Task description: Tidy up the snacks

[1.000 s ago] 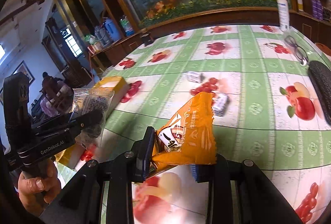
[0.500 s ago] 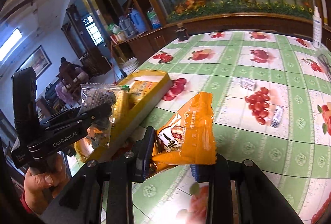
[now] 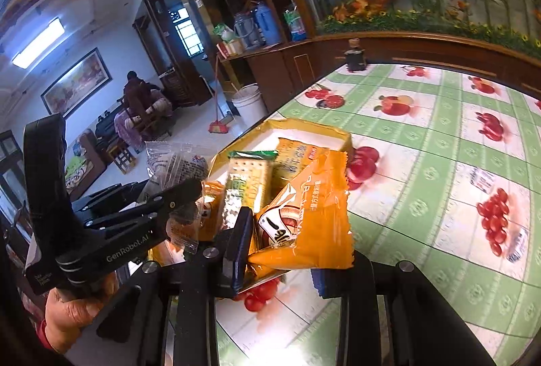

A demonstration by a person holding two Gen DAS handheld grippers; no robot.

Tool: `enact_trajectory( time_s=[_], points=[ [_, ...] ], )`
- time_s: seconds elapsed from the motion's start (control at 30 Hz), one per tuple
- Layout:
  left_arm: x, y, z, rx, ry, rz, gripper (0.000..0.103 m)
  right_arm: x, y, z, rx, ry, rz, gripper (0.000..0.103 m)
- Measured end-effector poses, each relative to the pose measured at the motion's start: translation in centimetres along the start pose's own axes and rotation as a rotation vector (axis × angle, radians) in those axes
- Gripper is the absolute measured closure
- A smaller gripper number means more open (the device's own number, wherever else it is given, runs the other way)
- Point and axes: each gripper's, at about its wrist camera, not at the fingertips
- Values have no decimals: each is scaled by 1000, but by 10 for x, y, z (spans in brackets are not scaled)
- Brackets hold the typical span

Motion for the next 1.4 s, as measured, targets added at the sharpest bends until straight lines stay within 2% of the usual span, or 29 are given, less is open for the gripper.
enact_trajectory(
  time_s=[0.3, 0.8, 0.97, 1.03, 1.1, 1.23, 1.4],
  points=[
    [-12, 23, 0, 42, 20, -24, 64, -24, 13, -29, 24, -4, -23, 72],
    [-38, 35, -11, 55, 68, -60, 64, -69, 2, -76, 6, 14, -25, 72],
    [-40, 36, -14, 54, 67, -68, 63, -88, 1, -79, 4, 48, -23, 72],
    [-42, 36, -16, 58, 71, -79, 62, -91, -2, -79, -4, 50, -30, 69],
    [-42, 37, -17, 65, 71, -79, 58, -90, -5, -78, -19, 33, -52, 69],
    [-38, 40, -20, 82, 55, -87, 58, -88, -13, -83, -42, 11, -96, 69],
    [-27, 42, -24, 93, 24, -95, 57, -94, -20, -87, -93, -6, -207, 69]
  ],
)
Point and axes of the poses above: each gripper's, at about its wrist camera, not at the fingertips, and x roughly against the way its jaws point, y to its left, z to its underside, and after that the axes turned 14 degrees about y, right-handed
